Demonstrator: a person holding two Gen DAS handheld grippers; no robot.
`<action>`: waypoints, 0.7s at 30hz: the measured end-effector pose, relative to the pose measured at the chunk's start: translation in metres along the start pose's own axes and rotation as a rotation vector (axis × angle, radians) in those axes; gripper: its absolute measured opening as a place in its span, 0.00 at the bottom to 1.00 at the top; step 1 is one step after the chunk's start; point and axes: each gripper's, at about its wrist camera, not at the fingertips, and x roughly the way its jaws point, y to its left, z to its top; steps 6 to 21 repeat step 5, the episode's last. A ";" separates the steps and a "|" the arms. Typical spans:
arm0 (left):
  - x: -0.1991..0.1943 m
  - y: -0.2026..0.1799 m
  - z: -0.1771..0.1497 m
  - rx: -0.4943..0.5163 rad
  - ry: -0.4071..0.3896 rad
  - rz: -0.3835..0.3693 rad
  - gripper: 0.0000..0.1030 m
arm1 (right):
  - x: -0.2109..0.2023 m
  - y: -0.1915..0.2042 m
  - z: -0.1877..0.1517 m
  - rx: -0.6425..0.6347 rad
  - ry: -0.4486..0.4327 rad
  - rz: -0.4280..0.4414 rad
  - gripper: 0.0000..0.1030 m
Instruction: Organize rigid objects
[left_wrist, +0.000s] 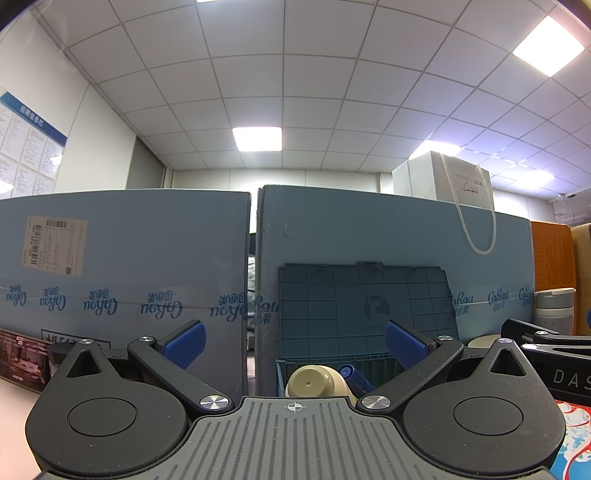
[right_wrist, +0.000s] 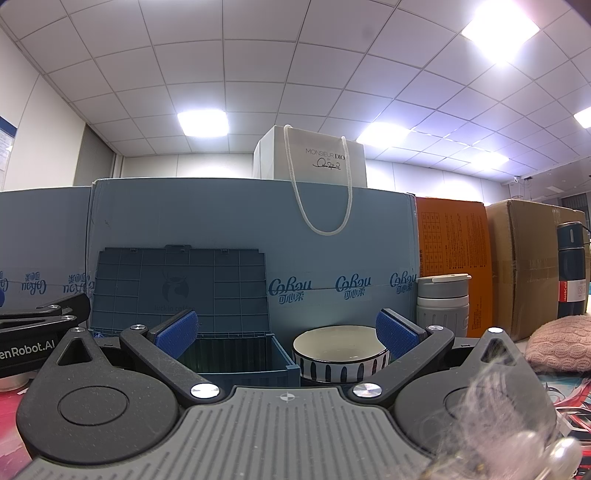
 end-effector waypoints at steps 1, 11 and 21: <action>0.000 0.000 0.000 0.000 0.000 -0.001 1.00 | 0.000 0.000 0.000 0.000 0.000 0.000 1.00; 0.000 -0.001 0.000 0.001 0.001 0.000 1.00 | 0.000 0.000 0.000 0.000 0.000 0.000 1.00; 0.000 -0.001 0.000 0.001 0.001 0.000 1.00 | 0.000 0.000 0.000 0.000 0.000 0.000 1.00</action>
